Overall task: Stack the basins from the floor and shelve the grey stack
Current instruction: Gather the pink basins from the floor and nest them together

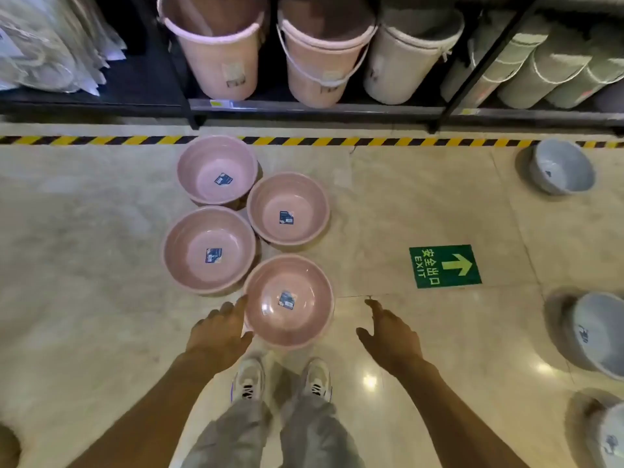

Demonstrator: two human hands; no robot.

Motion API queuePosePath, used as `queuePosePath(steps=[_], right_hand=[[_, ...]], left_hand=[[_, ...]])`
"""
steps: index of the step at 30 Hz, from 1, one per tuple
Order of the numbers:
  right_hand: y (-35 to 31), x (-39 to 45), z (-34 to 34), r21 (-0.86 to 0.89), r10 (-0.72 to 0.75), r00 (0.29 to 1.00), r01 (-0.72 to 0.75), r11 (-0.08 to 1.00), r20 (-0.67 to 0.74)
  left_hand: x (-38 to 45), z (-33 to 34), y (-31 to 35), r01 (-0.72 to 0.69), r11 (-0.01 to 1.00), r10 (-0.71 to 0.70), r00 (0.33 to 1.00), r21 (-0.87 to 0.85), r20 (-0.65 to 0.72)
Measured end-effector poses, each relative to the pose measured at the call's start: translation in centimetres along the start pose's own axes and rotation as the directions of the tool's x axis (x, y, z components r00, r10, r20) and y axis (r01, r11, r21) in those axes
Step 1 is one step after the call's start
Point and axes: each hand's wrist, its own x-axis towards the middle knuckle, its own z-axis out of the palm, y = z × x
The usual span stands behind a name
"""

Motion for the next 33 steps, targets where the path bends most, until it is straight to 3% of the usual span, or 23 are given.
queuePosePath(steps=[10,17,22,29,33], right_hand=[[4.3,20.5,20.7,-0.032,-0.024,0.999,0.022,0.999,-0.045],[5.9,27.6,28.8,0.057,-0.088,0.991,0.095,0.994,-0.104],[5.9,29.3,31.4,0.142,-0.111,0.992,0.119,0.983,-0.069],[6.4,29.4,29.6,0.128,-0.132,0.976,0.155,0.98,-0.173],[6.6,29.3,25.0,0.097,-0.139,0.955,0.169,0.981,-0.26]], left_hand=[[19.5,19.0,-7.7,0.113,0.993,-0.115,0.991,-0.034,-0.063],[26.2,27.9,-10.8,0.027,0.989,-0.059,0.974,-0.143,-0.218],[28.0,31.2,-11.6,0.007,0.961,-0.074,0.97,-0.276,-0.231],[28.1,29.5,-11.0,-0.094,0.924,-0.032,0.947,-0.371,-0.318],[28.2,25.9,-10.2,-0.079,0.962,-0.02,0.933,-0.26,-0.359]])
